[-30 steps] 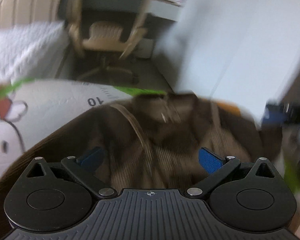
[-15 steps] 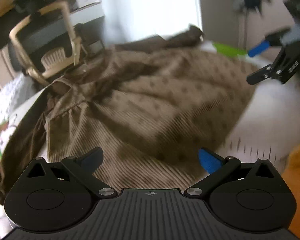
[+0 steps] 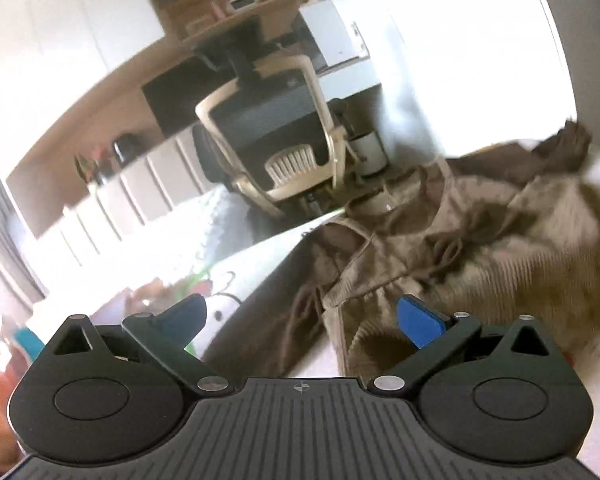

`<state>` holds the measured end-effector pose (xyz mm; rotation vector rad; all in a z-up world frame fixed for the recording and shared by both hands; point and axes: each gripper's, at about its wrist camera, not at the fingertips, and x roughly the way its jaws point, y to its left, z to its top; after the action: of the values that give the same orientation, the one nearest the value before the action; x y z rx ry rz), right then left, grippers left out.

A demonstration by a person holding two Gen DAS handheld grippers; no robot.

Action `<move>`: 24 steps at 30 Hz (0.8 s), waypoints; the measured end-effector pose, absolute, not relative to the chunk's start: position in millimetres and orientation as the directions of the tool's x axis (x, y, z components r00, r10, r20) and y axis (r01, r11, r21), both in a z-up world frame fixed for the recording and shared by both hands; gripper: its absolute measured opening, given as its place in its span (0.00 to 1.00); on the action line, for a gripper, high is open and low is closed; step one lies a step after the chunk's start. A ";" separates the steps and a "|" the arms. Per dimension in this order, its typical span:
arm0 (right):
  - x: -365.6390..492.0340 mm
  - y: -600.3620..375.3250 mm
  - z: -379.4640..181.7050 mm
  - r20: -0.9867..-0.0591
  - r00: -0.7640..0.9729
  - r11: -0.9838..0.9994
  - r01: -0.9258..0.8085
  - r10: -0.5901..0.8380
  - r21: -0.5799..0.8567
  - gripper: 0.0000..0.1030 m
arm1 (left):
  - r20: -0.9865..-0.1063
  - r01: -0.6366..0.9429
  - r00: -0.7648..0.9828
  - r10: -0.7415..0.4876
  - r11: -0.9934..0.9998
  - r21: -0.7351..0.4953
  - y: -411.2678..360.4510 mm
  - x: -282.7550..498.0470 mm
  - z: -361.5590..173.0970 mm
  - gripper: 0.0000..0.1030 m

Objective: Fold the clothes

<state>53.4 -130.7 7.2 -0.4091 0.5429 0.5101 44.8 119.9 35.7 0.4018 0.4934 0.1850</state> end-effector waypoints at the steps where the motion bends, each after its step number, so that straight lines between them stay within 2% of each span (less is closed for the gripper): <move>1: 50.8 -120.2 -1.2 -0.605 0.701 0.775 -0.597 0.377 -0.209 1.00 | -0.441 -0.058 0.863 0.245 0.917 0.395 121.6 43.8 35.9 1.00; 4: 47.0 -85.9 -24.9 -0.662 0.622 0.716 -0.674 0.419 -0.180 1.00 | -0.523 0.016 0.831 0.190 0.932 0.363 115.0 45.5 18.2 1.00; 8: 56.6 -56.0 -40.3 -0.642 0.690 0.730 -0.621 0.335 -0.287 1.00 | -0.597 0.113 0.796 0.102 0.943 0.313 99.0 43.6 0.0 1.00; 10: 62.2 -56.9 -31.4 -0.515 0.823 0.755 -0.491 0.238 -0.435 1.00 | -0.608 0.169 0.791 0.067 0.931 0.323 86.2 36.6 -5.1 1.00; 11: 61.0 -62.8 -20.4 -0.398 0.899 0.772 -0.380 0.181 -0.509 1.00 | -0.613 0.191 0.787 0.066 0.919 0.344 80.6 32.0 -9.3 1.00; 12: 59.9 -71.9 -7.5 -0.275 0.954 0.791 -0.260 0.121 -0.554 1.00 | -0.620 0.204 0.780 0.079 0.905 0.372 77.0 28.8 -15.8 1.00; 14: 56.3 -92.3 15.0 -0.140 0.989 0.820 -0.114 0.042 -0.561 1.00 | -0.626 0.203 0.770 0.124 0.883 0.424 75.0 27.2 -29.7 1.00; 15: 56.0 -102.3 21.1 -0.139 0.990 0.826 -0.094 0.019 -0.556 1.00 | -0.624 0.187 0.766 0.155 0.874 0.447 76.7 28.3 -36.4 1.00; 18: 53.3 -124.8 13.8 -0.228 0.973 0.819 -0.115 -0.020 -0.562 1.00 | -0.578 0.061 0.774 0.257 0.880 0.472 95.3 38.2 -39.6 1.00; 22: 47.3 -136.4 -17.6 -0.439 0.896 0.845 -0.285 0.067 -0.453 1.00 | -0.508 -0.090 0.788 0.348 0.882 0.463 123.3 43.6 -23.5 1.00; 24: 45.1 -139.0 -33.5 -0.530 0.839 0.849 -0.364 0.120 -0.384 1.00 | -0.505 -0.117 0.779 0.373 0.876 0.468 132.1 43.3 -20.6 1.00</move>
<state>45.1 -139.0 -33.5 -0.4964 0.5158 0.2670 43.3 132.1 -20.6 0.4323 0.6267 0.2736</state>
